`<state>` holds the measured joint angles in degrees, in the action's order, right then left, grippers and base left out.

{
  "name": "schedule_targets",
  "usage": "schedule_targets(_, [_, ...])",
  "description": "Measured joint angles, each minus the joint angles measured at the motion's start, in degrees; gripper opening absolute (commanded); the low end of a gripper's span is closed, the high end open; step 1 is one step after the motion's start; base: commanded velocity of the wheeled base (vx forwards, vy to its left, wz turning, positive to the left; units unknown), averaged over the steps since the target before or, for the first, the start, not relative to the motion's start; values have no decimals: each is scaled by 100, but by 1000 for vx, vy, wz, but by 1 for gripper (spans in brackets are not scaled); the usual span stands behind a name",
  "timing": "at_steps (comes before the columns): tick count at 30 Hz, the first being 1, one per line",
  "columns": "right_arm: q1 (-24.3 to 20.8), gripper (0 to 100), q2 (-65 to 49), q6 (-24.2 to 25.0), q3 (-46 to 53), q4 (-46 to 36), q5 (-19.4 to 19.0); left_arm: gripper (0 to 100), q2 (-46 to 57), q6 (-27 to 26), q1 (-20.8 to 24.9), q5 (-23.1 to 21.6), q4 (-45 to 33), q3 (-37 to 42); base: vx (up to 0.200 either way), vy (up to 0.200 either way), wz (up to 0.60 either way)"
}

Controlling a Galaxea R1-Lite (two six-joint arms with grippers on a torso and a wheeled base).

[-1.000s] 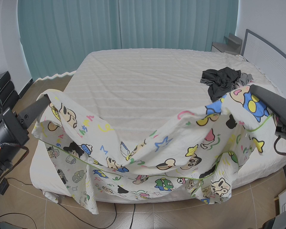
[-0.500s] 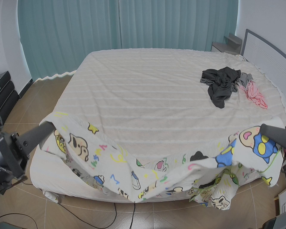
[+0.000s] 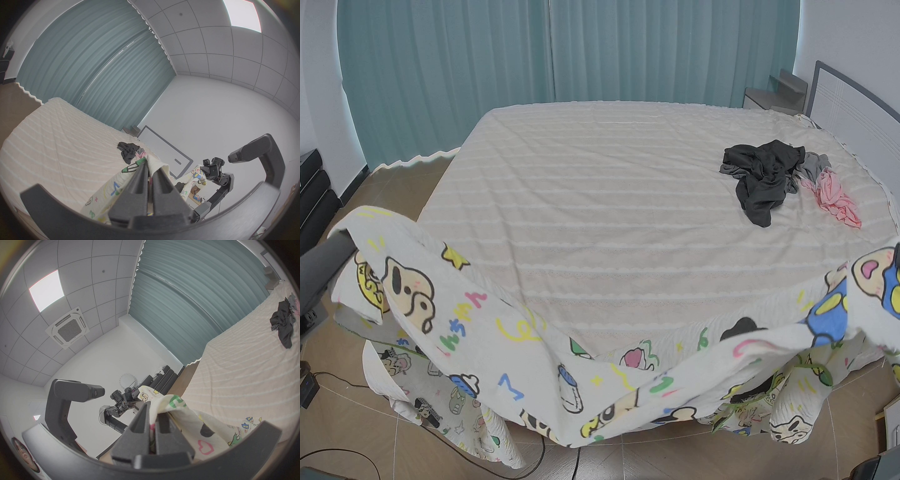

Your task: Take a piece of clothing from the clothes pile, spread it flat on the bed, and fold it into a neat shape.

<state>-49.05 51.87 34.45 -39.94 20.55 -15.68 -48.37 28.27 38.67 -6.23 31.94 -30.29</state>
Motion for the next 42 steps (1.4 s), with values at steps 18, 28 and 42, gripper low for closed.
schedule_targets(18, [0, 0, -2, 28, -516, -57, 38, 0, 55, 184, 0, -12, -11, -388, 0, 0, 0])
schedule_targets(28, [44, 0, 59, 180, -527, -413, 49, 0, 13, 202, -9, 0, -863, -388, 0, 0, 0])
schedule_targets(42, [1161, 0, 870, 206, -397, -472, 44, 0, -997, 230, -658, 18, -736, -297, 14, 0, 0])
